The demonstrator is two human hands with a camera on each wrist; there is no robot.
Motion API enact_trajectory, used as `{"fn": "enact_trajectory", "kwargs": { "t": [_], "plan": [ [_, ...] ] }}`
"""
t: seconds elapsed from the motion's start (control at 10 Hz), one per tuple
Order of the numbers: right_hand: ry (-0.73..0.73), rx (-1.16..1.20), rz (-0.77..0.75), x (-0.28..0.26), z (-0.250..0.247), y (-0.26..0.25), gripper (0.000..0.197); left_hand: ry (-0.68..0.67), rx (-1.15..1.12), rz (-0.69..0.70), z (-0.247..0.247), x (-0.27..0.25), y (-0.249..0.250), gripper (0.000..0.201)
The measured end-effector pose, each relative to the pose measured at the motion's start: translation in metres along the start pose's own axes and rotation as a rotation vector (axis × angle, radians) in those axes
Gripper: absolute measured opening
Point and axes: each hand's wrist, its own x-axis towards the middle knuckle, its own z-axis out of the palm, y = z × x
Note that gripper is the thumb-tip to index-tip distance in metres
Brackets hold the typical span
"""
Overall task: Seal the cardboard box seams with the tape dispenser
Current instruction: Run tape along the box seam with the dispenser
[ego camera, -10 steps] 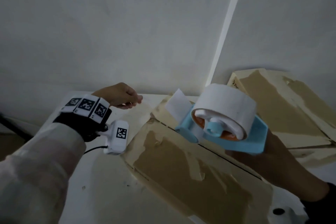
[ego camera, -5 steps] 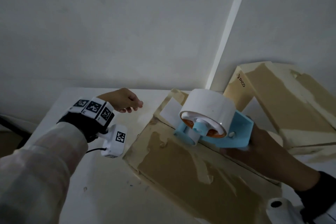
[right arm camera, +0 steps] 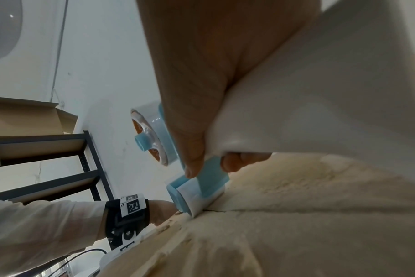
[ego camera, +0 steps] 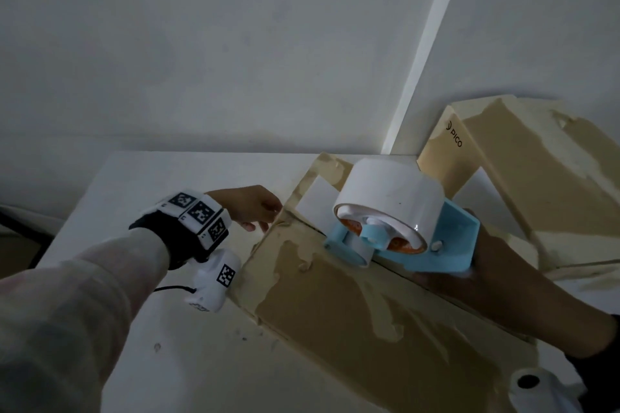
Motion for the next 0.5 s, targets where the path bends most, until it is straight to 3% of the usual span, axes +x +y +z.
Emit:
{"fn": "enact_trajectory", "kwargs": {
  "t": [0.1, 0.2, 0.4, 0.5],
  "plan": [
    [0.037, 0.054, 0.044, 0.001, 0.002, 0.001, 0.035, -0.049, -0.055, -0.041, 0.002, 0.007, 0.005, 0.036],
    [-0.009, 0.007, 0.059, 0.000, 0.000, -0.006, 0.045, -0.083, -0.135, -0.079, 0.002, 0.008, 0.013, 0.050],
    [-0.056, 0.016, 0.006, -0.001, -0.002, -0.002, 0.050, -0.157, 0.027, -0.305, 0.027, 0.016, -0.007, 0.038],
    [-0.018, -0.009, -0.005, 0.000, -0.001, 0.005, 0.070, -0.178, 0.111, -0.259, 0.027, 0.010, -0.005, 0.037]
  ]
}}
